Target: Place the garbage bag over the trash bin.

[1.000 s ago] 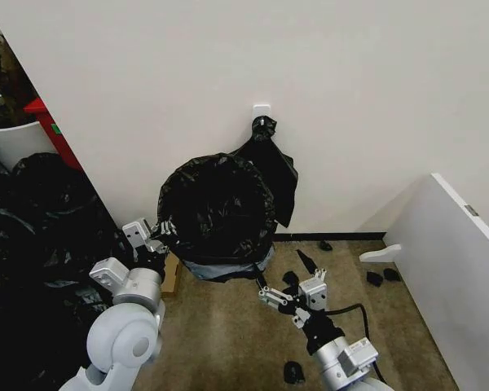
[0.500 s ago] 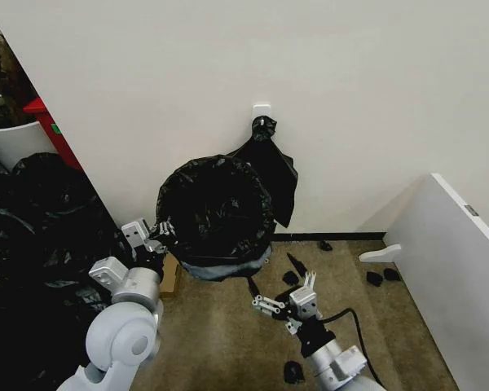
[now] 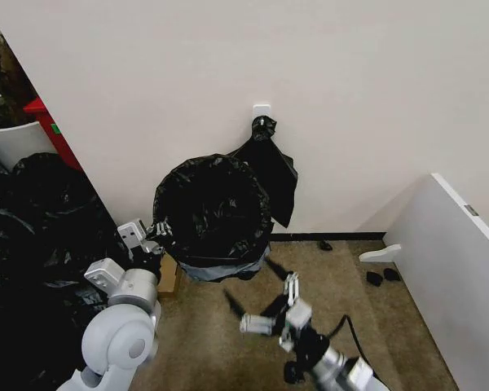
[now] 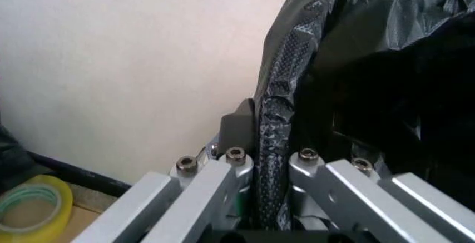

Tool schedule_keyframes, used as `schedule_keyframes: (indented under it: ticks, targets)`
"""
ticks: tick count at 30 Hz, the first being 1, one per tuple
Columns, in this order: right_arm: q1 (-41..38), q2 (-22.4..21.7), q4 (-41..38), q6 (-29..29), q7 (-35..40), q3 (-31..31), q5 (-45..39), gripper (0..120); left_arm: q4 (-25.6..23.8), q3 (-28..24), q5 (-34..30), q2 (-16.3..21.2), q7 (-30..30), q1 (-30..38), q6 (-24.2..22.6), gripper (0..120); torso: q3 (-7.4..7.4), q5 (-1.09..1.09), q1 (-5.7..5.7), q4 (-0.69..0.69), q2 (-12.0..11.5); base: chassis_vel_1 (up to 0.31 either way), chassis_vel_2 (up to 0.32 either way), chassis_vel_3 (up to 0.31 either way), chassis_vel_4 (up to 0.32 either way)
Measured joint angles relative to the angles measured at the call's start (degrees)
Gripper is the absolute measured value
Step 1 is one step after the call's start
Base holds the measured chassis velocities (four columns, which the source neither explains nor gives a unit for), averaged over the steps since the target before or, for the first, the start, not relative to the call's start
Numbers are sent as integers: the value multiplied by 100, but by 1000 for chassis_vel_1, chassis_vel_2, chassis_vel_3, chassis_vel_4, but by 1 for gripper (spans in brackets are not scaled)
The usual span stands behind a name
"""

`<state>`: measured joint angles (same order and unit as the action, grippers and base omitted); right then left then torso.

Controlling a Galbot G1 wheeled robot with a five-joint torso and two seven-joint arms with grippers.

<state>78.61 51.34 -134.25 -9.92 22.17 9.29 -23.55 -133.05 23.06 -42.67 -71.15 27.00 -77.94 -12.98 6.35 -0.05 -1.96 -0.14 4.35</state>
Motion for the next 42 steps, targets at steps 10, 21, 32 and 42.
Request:
schedule_keyframes:
  ticks: [10,21,32,42]
  targets:
    - [-183,-70,-66,1129,679,95,130,100,-55,-51,56,-64,2,-13,-32,2,0,3,0,0,0,0,0,0,0]
    - [-438,127,804,1276,618,280,905,100,-130,-60,32,-90,14,-37,-78,2,0,1,0,0,0,0,0,0,0]
    - [-833,441,2238,-341,-333,-225,2175,100,-520,-28,-425,-68,255,-52,-507,2,0,1,0,1,0,0,0,0,0]
    - [-771,560,3073,-1358,-259,-1096,3749,100,-581,38,-523,-9,371,-36,-680,2,0,2,0,0,0,0,0,0,0]
